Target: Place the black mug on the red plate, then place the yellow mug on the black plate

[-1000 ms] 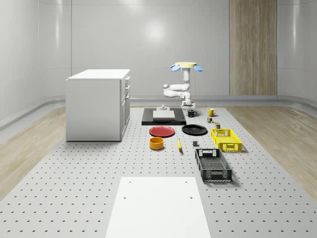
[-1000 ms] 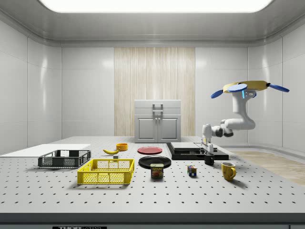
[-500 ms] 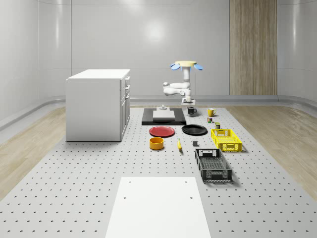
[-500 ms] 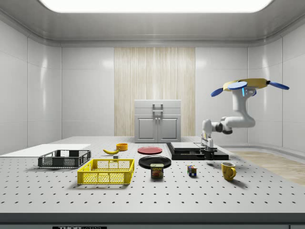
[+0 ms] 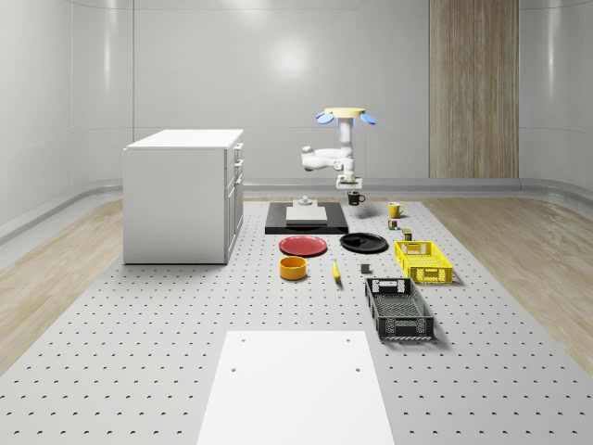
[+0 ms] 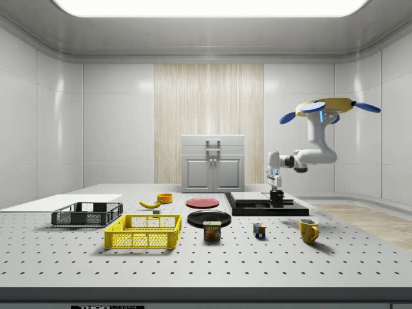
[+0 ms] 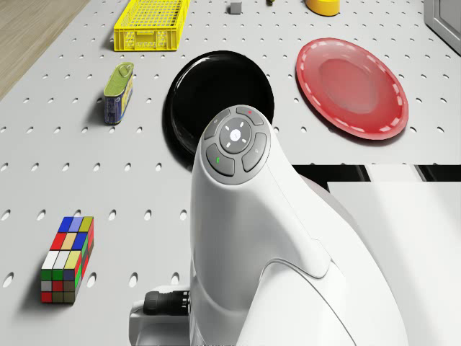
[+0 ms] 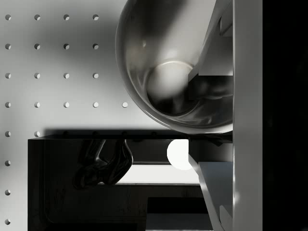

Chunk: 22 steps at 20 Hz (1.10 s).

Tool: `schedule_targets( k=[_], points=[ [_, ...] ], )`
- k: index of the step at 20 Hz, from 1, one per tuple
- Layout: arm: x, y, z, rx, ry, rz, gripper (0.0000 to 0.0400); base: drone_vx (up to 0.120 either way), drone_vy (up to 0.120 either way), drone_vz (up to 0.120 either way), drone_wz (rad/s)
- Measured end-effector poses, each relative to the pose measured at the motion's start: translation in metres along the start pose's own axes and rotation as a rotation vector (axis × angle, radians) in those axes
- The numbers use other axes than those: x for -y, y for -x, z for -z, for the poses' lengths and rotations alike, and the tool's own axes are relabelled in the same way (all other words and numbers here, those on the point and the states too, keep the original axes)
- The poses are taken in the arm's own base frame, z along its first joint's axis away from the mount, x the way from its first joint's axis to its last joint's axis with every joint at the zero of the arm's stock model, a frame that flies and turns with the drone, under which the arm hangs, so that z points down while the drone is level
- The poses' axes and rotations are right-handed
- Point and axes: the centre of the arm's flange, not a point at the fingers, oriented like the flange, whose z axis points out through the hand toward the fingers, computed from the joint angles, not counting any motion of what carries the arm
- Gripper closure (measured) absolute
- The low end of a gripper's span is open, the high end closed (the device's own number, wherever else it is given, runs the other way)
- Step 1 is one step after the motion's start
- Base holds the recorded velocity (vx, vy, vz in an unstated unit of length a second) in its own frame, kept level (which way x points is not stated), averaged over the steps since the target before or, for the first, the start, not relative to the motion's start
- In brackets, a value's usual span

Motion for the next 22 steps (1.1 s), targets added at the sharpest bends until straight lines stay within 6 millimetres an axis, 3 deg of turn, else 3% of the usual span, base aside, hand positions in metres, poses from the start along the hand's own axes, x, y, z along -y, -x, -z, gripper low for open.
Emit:
schedule_targets(
  k=[5, 22],
  points=[
    [0.0000, 0.0000, 0.0010, 0.000, 0.000, 0.000, 0.0290, 0.120, -0.120, 0.072, 0.000],
    [0.0000, 0.0000, 0.0015, 0.000, 0.000, 0.000, 0.0290, 0.120, -0.120, 0.000, 0.000]
  ],
)
